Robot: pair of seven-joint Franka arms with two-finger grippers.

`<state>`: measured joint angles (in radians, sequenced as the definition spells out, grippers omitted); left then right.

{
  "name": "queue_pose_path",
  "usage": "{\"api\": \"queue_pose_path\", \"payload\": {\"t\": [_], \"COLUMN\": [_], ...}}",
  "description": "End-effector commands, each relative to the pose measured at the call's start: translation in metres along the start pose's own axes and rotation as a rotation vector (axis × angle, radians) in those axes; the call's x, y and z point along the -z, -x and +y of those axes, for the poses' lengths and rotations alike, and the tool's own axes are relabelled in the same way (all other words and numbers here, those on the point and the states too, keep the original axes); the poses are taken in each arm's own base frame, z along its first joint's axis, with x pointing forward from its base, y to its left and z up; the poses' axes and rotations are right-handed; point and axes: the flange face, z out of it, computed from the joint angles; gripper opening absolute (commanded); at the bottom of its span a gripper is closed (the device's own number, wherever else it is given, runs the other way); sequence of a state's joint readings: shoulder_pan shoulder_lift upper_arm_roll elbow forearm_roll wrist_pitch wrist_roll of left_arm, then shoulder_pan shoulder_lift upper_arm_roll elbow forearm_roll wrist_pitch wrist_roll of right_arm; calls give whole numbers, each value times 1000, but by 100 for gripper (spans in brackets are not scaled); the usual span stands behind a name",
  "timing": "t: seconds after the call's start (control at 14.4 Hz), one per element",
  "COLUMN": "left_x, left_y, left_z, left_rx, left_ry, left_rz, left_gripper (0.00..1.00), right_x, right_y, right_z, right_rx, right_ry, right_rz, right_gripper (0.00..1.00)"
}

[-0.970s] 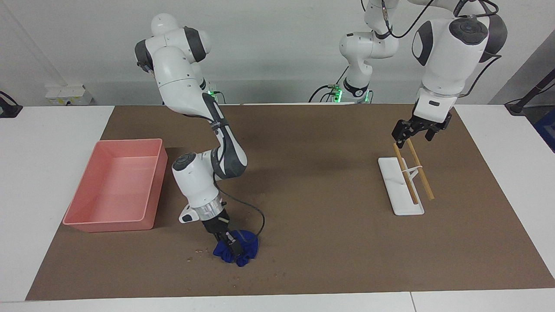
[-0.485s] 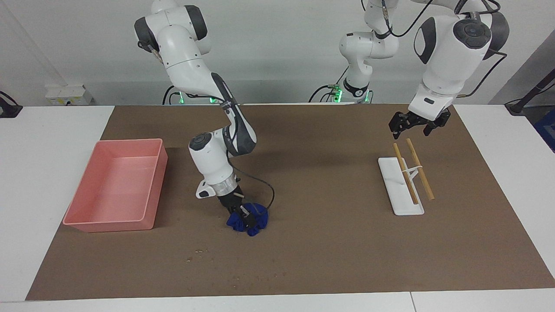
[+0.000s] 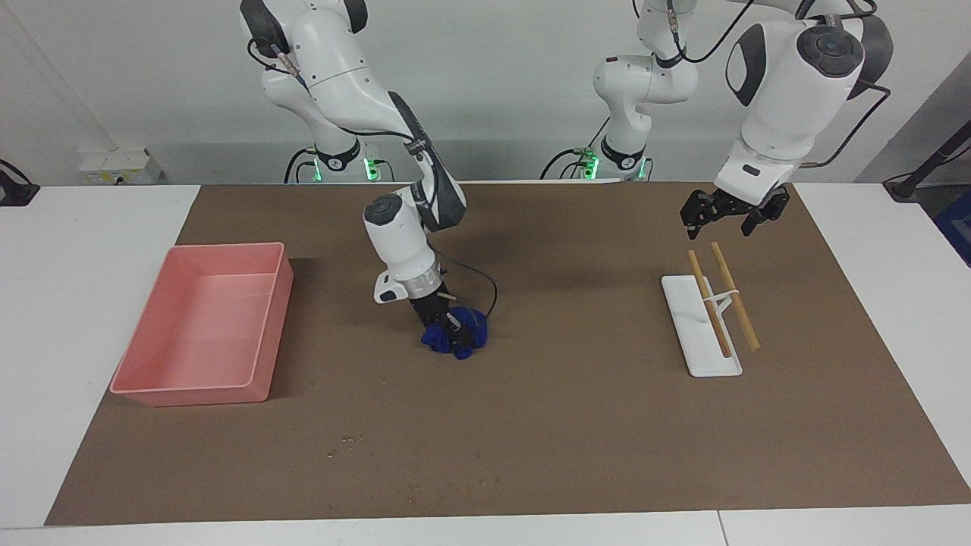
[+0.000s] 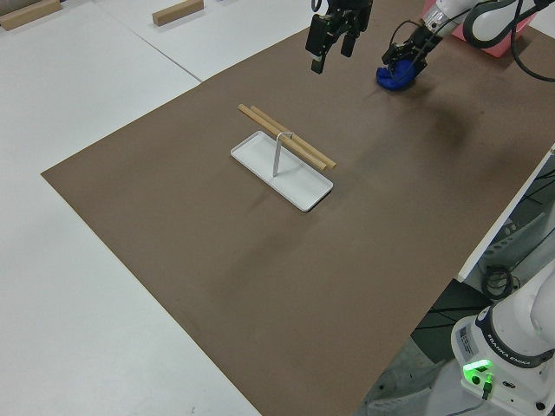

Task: Wipe water with towel using both arms

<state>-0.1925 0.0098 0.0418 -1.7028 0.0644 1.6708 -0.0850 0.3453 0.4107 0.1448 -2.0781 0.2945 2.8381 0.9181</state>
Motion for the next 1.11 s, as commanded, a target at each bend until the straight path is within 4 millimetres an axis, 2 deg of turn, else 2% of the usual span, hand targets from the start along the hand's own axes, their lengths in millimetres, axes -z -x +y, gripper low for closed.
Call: {"api": "queue_pose_path", "payload": {"t": [0.0,0.14,0.28,0.42,0.48,0.55,0.69,0.9,0.97,1.04], "left_x": [1,1,7,16,14,11,7,5,7,5], "left_y": [9,9,9,16,16,14,16,18,19,20], "left_z": [-5,-9,-40,-83,-92,-92,-86,-84,-90,-110], "left_rx": [-68,-66,-17,45,47,37,28,19,24,28], "left_ry": [14,19,72,82,82,81,84,83,83,86], "left_rz": [-13,-11,1,22,31,44,47,35,33,33], "left_gripper": [100,100,100,100,100,100,100,100,100,100], "right_x": [-20,-15,-3,15,25,36,65,125,149,174], "right_y": [47,60,67,72,74,72,57,9,-10,-31], "right_z": [47,52,53,49,48,44,35,20,17,16], "right_rx": [24,47,89,100,106,106,103,60,57,64], "right_ry": [127,161,209,245,261,264,263,247,238,229], "right_rz": [-77,-103,-151,-188,-205,-210,-215,-214,-216,-219], "right_gripper": [0,0,0,0,0,0,0,0,0,0]}}
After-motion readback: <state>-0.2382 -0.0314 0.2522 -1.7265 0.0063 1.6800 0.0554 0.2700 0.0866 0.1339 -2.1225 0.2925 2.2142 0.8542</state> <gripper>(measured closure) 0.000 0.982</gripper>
